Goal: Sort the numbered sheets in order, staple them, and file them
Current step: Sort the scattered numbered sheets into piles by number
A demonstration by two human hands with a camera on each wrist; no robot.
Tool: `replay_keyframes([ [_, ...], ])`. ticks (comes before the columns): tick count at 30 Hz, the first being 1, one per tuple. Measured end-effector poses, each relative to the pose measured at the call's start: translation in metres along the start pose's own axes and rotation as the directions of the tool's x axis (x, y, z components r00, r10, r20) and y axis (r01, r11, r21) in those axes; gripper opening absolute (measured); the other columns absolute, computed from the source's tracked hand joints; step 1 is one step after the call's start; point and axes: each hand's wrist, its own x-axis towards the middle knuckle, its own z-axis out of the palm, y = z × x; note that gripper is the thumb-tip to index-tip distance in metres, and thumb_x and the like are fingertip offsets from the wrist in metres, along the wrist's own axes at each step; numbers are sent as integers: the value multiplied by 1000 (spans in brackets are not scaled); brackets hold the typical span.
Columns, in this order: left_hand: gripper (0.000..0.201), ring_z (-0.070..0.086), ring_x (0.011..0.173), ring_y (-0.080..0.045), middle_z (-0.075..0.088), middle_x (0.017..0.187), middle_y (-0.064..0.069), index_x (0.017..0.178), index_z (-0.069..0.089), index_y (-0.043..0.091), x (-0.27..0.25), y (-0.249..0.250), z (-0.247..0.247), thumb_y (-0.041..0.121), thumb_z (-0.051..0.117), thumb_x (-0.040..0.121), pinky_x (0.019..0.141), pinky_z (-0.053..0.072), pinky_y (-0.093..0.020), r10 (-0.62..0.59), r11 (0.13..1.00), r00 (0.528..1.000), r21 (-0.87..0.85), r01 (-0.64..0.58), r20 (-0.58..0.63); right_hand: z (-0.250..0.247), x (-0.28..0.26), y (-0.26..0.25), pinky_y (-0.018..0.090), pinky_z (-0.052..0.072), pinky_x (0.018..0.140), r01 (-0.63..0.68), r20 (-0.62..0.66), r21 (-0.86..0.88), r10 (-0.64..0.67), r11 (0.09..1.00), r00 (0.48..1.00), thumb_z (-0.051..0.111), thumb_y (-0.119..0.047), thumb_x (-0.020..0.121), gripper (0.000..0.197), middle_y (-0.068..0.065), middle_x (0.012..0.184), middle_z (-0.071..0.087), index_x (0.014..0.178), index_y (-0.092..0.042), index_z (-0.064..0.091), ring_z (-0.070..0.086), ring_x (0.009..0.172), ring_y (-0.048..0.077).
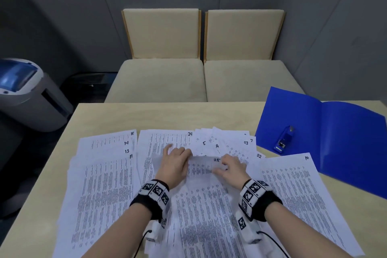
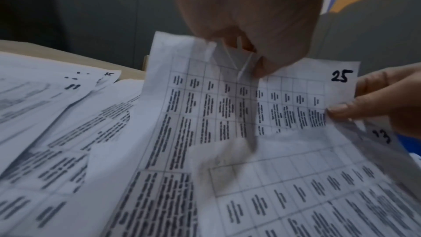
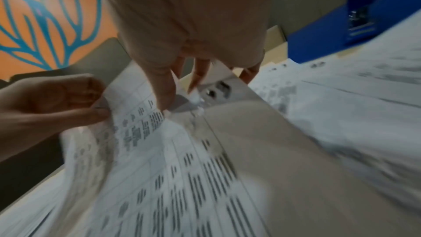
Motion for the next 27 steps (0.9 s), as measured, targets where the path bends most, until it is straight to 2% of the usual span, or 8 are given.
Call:
replay_keyframes([
  [4,51,33,134,-17,40,141,2,137,36,22,8,-32,-18,14,40,87,115,4,-53,-317,949,947,-13,316,-44,-17,26,-21,31,29,78,60,-96,33,-56,998,994,64,-49,82,25,1,90,68,69,-27,63,50,90,16],
  [7,63,26,138,-23,25,151,-3,144,25,19,15,-83,-40,8,45,86,115,10,-50,-561,828,827,29,560,33,-34,39,-38,22,38,57,113,-155,289,-70,951,985,68,-30,84,19,0,61,58,70,-16,68,48,61,18],
  [9,66,27,136,-25,24,151,-2,145,22,20,20,-122,-50,6,46,86,114,17,-51,-645,764,755,100,638,117,-44,51,-45,13,39,49,83,-212,409,6,909,977,64,-20,89,14,-2,63,55,77,-13,66,50,57,19],
  [13,71,23,138,-25,21,152,2,146,17,24,31,-180,-62,8,51,86,111,24,-53,-677,736,688,231,637,261,-56,87,-56,22,53,50,99,-372,704,246,703,895,58,-4,91,15,9,77,56,76,-6,55,57,58,21],
  [17,62,28,135,-25,31,147,3,143,24,27,43,-209,-65,12,48,89,110,23,-52,-641,767,699,310,562,318,-53,132,-77,16,52,45,119,-375,836,399,536,837,55,1,90,14,14,78,56,76,-4,54,61,41,11],
  [21,50,41,122,-26,45,129,-2,130,40,27,50,-226,-65,8,49,85,109,21,-50,-546,830,764,347,438,344,-34,175,-110,18,54,46,102,-340,882,470,460,815,54,2,88,8,20,89,60,81,-1,55,63,54,21],
  [24,36,46,116,-25,52,118,-1,117,51,24,51,-235,-68,8,44,85,112,15,-50,-483,868,804,312,386,347,-16,202,-136,21,57,51,105,-311,903,468,416,827,51,1,88,12,12,99,64,95,-3,60,63,66,25],
  [27,25,45,114,-22,52,113,0,110,58,22,47,-239,-75,15,45,90,114,8,-49,-420,898,843,287,333,336,7,225,-161,27,58,57,4,-222,890,425,455,878,48,1,85,23,10,95,66,103,-4,62,65,65,25],
])
